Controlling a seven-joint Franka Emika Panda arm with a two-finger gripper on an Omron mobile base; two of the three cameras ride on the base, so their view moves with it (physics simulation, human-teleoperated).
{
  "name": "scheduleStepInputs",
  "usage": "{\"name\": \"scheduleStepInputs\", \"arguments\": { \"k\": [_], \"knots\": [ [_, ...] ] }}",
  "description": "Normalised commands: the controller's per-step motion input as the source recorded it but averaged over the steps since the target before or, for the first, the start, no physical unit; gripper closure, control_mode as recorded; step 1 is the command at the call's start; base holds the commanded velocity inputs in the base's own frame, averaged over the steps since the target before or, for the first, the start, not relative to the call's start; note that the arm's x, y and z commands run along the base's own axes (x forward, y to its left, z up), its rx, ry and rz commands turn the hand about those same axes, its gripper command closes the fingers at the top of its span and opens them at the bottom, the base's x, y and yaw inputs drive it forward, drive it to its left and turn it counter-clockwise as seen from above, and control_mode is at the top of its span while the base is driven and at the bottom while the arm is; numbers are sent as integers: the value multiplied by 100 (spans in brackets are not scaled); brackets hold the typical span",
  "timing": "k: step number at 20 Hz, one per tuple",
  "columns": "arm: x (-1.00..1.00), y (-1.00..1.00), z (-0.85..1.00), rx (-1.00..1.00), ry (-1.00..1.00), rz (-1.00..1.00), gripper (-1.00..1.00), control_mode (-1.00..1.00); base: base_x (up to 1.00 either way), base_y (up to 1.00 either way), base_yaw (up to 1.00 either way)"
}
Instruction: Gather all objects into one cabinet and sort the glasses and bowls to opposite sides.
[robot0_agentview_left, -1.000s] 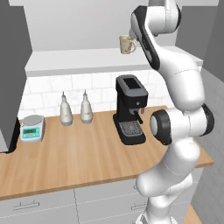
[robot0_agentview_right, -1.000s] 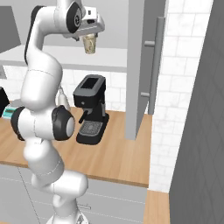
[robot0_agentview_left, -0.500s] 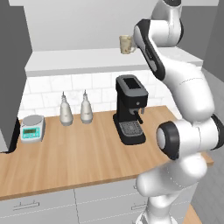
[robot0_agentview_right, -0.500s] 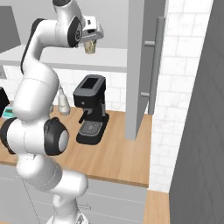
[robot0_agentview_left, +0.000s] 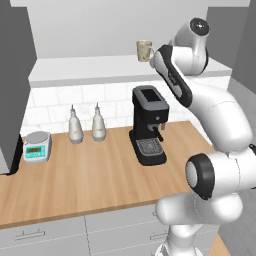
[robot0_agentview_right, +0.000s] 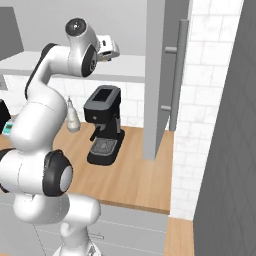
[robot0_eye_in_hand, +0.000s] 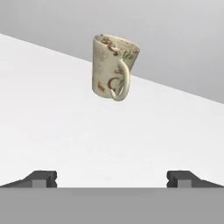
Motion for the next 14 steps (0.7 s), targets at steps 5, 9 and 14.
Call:
{"name": "scheduleStepInputs", "arguments": {
  "k": [5, 9, 14],
  "knots": [
    [12, 0, 0, 2, 0, 0, -100, -100, 0, 0, 0],
    [18, -4, 0, 3, 0, -1, -100, -100, 0, 0, 0],
    [0, -4, 0, 0, 0, 0, -100, -100, 0, 0, 0]
  ]
}}
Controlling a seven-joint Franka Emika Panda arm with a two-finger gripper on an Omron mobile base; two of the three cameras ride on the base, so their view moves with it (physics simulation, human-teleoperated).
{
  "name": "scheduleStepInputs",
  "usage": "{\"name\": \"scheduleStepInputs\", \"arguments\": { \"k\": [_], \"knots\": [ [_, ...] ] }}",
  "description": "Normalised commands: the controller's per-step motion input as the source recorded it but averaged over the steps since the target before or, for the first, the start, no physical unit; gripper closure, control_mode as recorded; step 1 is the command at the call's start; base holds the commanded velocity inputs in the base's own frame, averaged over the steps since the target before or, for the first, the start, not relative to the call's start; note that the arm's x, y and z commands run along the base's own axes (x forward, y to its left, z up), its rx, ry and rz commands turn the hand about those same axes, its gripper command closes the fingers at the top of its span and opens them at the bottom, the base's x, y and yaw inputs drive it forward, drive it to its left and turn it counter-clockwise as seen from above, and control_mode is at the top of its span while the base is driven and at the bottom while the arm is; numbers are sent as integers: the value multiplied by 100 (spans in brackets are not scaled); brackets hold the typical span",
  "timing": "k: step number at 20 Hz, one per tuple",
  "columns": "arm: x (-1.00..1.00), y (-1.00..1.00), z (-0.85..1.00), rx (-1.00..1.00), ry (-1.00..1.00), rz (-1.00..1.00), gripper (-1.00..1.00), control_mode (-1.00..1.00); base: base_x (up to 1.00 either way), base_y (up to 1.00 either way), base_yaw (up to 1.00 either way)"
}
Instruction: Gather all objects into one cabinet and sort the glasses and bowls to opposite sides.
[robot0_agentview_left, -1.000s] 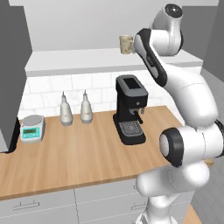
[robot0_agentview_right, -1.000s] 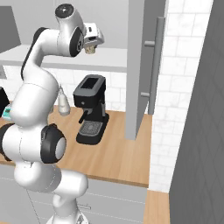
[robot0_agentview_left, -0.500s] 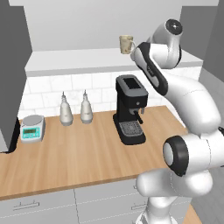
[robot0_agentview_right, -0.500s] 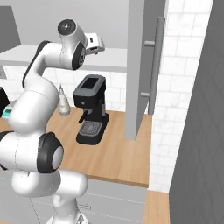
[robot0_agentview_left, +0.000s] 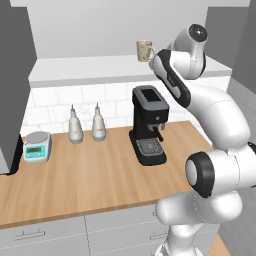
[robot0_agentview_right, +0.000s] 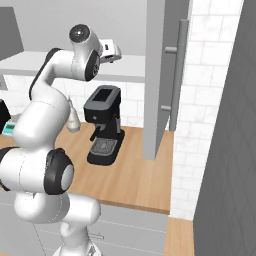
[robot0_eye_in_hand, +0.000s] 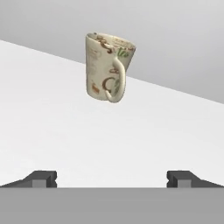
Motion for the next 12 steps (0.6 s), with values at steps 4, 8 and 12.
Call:
{"name": "scheduleStepInputs", "arguments": {
  "k": [4, 8, 12],
  "knots": [
    [0, -3, 0, 0, 0, 0, -100, -100, 0, 0, 0],
    [3, -4, 0, 2, -1, 0, -100, -100, 0, 0, 0],
    [15, 0, 6, 6, -13, -1, -100, -100, 0, 0, 0]
  ]
}}
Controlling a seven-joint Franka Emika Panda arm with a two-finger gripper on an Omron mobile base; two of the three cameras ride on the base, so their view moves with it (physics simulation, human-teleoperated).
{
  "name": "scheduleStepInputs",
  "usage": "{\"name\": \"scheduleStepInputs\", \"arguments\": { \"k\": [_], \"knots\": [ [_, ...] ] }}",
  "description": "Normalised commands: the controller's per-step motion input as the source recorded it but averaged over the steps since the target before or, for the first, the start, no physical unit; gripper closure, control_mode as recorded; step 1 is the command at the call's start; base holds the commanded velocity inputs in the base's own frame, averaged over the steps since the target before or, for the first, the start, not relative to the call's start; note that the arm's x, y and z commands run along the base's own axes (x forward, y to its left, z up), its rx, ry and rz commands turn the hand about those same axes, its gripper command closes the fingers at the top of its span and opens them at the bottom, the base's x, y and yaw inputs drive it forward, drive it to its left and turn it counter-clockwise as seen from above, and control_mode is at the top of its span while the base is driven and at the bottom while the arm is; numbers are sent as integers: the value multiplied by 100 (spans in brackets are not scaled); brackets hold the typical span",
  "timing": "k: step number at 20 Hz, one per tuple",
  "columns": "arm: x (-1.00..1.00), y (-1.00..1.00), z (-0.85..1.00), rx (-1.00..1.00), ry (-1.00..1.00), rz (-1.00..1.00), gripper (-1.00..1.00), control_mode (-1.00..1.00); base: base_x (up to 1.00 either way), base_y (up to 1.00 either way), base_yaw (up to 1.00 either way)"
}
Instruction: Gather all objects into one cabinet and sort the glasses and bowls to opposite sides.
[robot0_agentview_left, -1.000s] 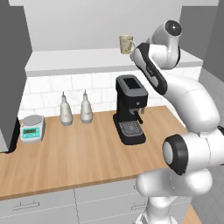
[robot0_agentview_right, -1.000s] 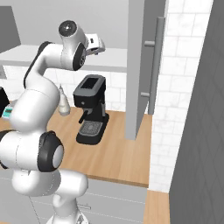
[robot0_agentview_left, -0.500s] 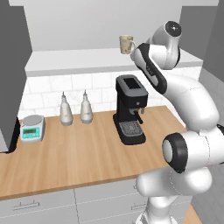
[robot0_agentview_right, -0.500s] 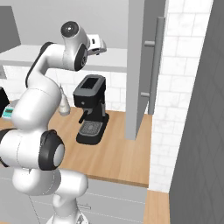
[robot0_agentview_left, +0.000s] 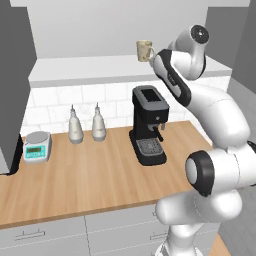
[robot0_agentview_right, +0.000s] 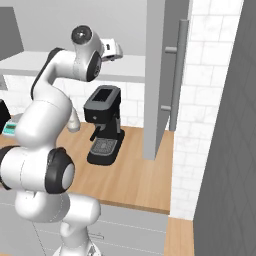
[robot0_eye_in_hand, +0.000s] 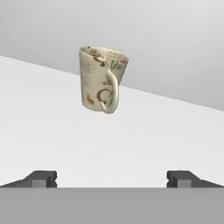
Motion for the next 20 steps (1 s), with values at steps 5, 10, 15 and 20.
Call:
{"name": "scheduleStepInputs", "arguments": {
  "k": [5, 10, 15, 20],
  "knots": [
    [13, -6, 8, 8, -11, -3, -100, -100, 0, 0, 0],
    [2, 0, 0, 2, -3, 0, -100, -100, 0, 0, 0],
    [16, 0, 0, 3, -7, -1, -100, -100, 0, 0, 0],
    [36, 0, 0, 8, -10, -5, -100, -100, 0, 0, 0]
  ]
}}
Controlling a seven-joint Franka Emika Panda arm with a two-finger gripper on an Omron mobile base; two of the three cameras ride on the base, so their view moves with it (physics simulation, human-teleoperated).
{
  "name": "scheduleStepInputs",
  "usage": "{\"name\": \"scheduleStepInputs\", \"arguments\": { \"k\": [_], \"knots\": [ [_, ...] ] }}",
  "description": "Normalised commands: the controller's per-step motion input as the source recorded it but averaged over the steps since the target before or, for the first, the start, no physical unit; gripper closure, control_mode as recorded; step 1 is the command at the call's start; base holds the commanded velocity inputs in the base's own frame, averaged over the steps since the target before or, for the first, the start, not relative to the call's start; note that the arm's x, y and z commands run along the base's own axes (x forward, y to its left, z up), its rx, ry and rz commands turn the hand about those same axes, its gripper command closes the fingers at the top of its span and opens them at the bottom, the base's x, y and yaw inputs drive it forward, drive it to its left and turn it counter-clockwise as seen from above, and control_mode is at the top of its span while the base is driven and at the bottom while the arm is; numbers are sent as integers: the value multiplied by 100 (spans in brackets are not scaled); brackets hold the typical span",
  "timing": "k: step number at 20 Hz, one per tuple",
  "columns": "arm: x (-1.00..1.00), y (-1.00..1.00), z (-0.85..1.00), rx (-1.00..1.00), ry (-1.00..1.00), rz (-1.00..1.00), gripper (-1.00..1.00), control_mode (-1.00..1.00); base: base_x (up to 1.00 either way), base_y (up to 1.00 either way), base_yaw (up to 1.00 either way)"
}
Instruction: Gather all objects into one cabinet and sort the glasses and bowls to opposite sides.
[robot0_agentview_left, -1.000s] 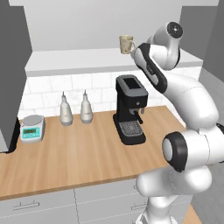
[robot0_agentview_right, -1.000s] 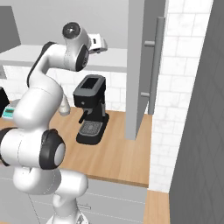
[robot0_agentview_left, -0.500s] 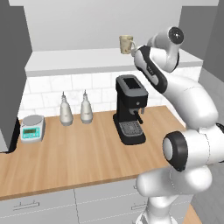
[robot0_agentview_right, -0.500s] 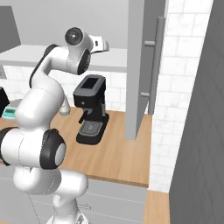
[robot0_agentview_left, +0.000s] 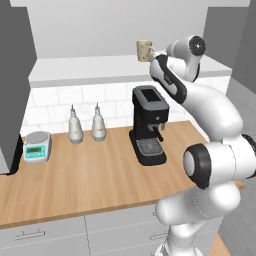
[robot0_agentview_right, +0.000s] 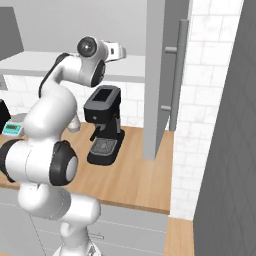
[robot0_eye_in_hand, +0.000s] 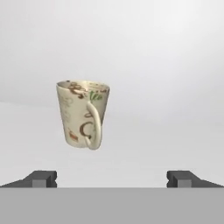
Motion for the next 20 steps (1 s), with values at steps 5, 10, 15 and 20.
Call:
{"name": "scheduleStepInputs", "arguments": {
  "k": [5, 10, 15, 20],
  "knots": [
    [41, 4, 0, 6, -7, -5, -100, -100, 0, 0, 0],
    [17, 17, 0, 1, -1, -1, -100, -100, 0, 0, 0],
    [16, 30, 0, 1, 0, 0, -100, -100, 0, 0, 0],
    [39, 20, 0, 5, 0, 0, -100, -100, 0, 0, 0]
  ]
}}
